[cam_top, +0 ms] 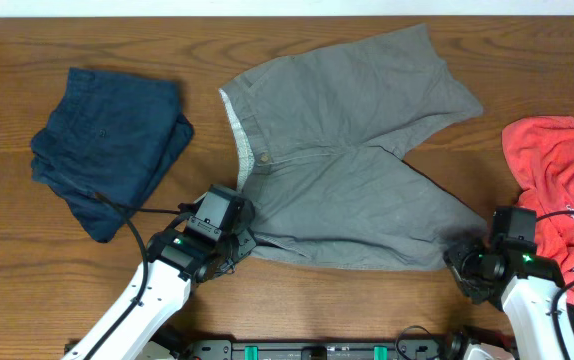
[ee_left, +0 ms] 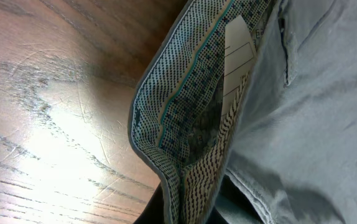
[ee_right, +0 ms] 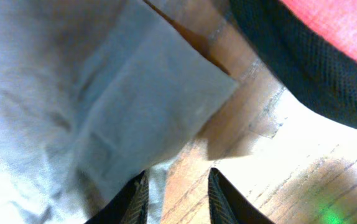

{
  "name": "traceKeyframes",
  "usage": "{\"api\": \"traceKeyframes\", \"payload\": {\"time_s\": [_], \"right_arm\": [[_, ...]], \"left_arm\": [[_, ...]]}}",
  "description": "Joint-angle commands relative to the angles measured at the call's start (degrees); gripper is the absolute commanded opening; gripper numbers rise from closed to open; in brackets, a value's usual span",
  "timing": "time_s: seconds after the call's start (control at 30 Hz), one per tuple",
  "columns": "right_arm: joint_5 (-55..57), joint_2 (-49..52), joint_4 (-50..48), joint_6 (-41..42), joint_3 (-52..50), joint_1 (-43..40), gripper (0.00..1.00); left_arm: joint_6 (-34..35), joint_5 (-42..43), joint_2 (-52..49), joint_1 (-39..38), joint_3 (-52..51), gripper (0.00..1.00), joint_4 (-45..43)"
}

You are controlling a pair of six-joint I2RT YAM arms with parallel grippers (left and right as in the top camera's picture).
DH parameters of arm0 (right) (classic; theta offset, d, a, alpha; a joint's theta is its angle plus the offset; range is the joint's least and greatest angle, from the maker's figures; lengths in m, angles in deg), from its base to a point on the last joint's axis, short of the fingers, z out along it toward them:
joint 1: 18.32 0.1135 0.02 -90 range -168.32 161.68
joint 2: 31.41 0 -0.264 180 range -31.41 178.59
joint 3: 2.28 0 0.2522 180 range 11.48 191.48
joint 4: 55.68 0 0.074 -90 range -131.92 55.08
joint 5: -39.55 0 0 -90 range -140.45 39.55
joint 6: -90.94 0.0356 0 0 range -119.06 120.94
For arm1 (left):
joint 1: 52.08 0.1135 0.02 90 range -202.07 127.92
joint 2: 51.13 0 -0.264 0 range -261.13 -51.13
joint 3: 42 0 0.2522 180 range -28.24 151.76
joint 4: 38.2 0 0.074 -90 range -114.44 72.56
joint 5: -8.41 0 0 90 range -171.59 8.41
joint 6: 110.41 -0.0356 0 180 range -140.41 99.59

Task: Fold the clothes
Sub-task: 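Hold the shorts' bottom edges with both grippers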

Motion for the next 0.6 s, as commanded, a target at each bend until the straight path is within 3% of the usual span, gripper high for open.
{"api": "traceKeyframes", "payload": {"time_s": [0.0,0.13,0.33,0.57], "right_arm": [[0.2,-1.7,0.0,-0.8,0.4,0.1,0.35],[3.9,-2.0,0.1,-0.8,0.4,0.1,0.63],[7.4,-2.0,0.5,-0.8,0.2,0.1,0.73],[8.9,-1.8,-0.9,0.3,-1.5,0.1,0.77]], "left_arm": [[-1.0,-1.9,0.3,0.3,1.1,0.06,0.4],[-1.0,-2.2,0.3,0.3,1.1,0.06,0.4],[-1.0,-2.6,0.3,0.3,1.1,0.06,0.4],[-1.0,-2.6,0.3,0.3,1.1,0.06,0.4]]}}
